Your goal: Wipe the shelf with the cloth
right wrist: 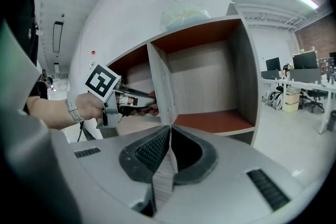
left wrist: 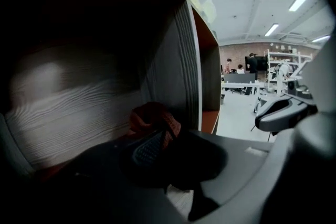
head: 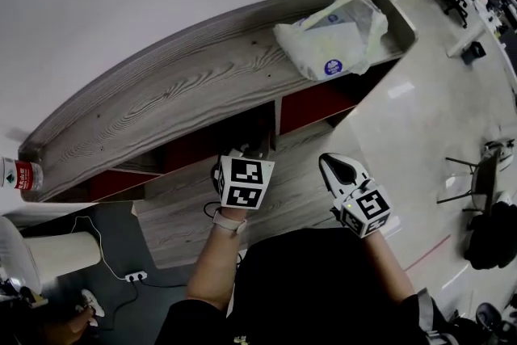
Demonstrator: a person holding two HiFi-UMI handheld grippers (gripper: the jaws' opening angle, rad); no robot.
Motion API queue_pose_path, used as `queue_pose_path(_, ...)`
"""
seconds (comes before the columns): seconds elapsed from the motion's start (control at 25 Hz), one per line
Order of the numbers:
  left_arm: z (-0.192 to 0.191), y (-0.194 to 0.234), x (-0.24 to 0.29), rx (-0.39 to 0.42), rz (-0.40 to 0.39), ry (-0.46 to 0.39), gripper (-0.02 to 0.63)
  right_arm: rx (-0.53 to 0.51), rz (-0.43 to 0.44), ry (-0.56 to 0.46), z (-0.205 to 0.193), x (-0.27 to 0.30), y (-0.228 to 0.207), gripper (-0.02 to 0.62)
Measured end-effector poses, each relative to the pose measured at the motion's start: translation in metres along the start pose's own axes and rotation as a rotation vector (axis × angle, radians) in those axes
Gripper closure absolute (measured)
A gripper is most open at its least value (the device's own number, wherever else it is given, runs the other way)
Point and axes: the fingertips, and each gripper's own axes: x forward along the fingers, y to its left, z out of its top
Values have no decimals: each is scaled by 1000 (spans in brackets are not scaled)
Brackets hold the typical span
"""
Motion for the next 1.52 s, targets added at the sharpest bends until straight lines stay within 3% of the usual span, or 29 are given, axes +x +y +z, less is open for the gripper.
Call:
queue_pose_path(0.16, 15, -6, -3, -9, -11, -64, 526, 27, -38, -9, 2, -11, -5, 589)
queue_pose_path(0.32, 43, -5, -18, -38, -2, -195, 531, 21, -47, -4, -6, -17, -7, 591)
queue_pose_path(0.8, 122, -14, -78, 24, 86, -502, 531, 13, -29, -19, -2, -20, 1, 590)
queue_pose_path(1.08, 129, -14, -82, 166, 129, -524, 531, 9, -8, -13, -5, -20, 5, 591)
queue_pose_path(1.2, 132, -10, -83, 248, 184, -520, 531, 12, -3, -13, -5, -20, 6, 591)
queue_pose_path(1.52, 121, 19, -95, 248, 324, -512, 532, 16, 16, -5, -5, -14, 8, 590)
